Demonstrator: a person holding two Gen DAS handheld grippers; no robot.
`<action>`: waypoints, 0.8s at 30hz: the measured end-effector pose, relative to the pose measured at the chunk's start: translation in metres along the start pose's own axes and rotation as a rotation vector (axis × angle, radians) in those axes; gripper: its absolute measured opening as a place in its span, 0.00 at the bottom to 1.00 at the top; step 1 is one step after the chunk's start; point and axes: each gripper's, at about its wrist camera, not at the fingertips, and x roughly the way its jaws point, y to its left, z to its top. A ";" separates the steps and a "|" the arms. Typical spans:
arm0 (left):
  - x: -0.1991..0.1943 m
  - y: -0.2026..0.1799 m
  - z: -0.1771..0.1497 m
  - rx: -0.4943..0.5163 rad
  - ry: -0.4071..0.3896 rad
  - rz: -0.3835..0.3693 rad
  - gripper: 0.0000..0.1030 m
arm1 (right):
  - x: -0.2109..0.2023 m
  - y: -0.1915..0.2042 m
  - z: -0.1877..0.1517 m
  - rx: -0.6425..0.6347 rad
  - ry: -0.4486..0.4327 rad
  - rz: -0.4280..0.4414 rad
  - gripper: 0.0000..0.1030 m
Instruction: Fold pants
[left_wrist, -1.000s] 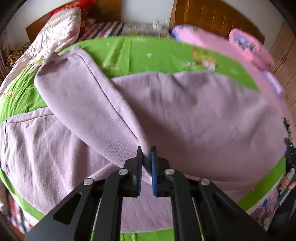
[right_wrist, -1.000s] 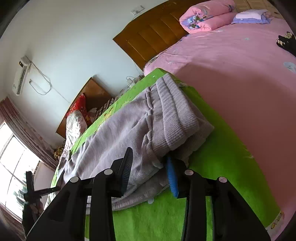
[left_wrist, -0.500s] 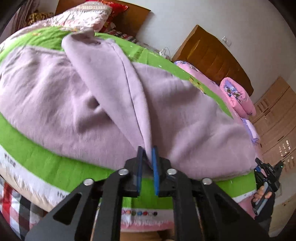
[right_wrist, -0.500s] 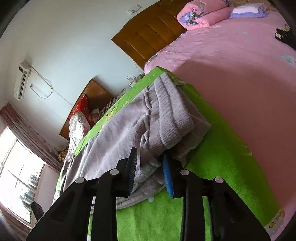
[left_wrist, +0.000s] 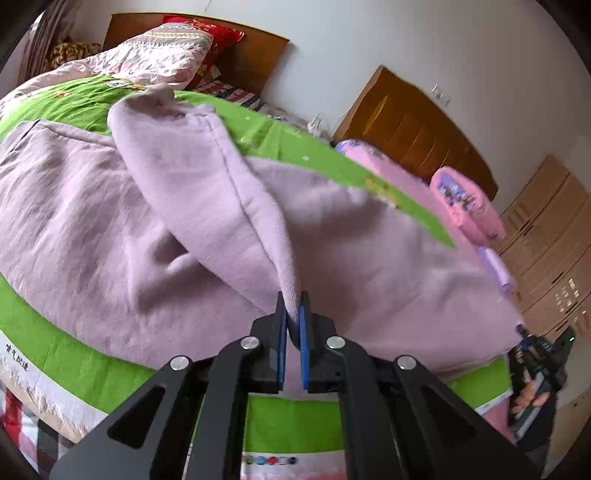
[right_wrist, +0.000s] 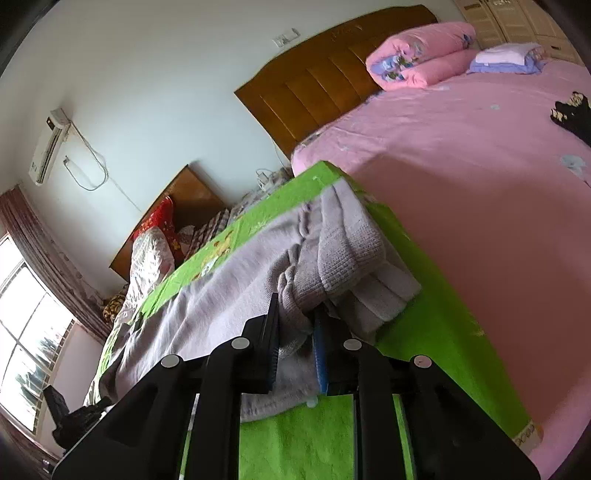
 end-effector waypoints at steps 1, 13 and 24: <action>0.004 0.003 -0.003 -0.006 0.014 0.004 0.06 | 0.005 -0.005 -0.003 0.010 0.018 -0.015 0.16; 0.003 0.009 -0.013 0.015 -0.002 0.033 0.10 | -0.037 0.009 -0.007 -0.028 -0.087 -0.149 0.54; 0.000 0.017 -0.016 -0.002 -0.003 -0.025 0.18 | 0.062 0.175 -0.097 -0.658 0.253 -0.035 0.56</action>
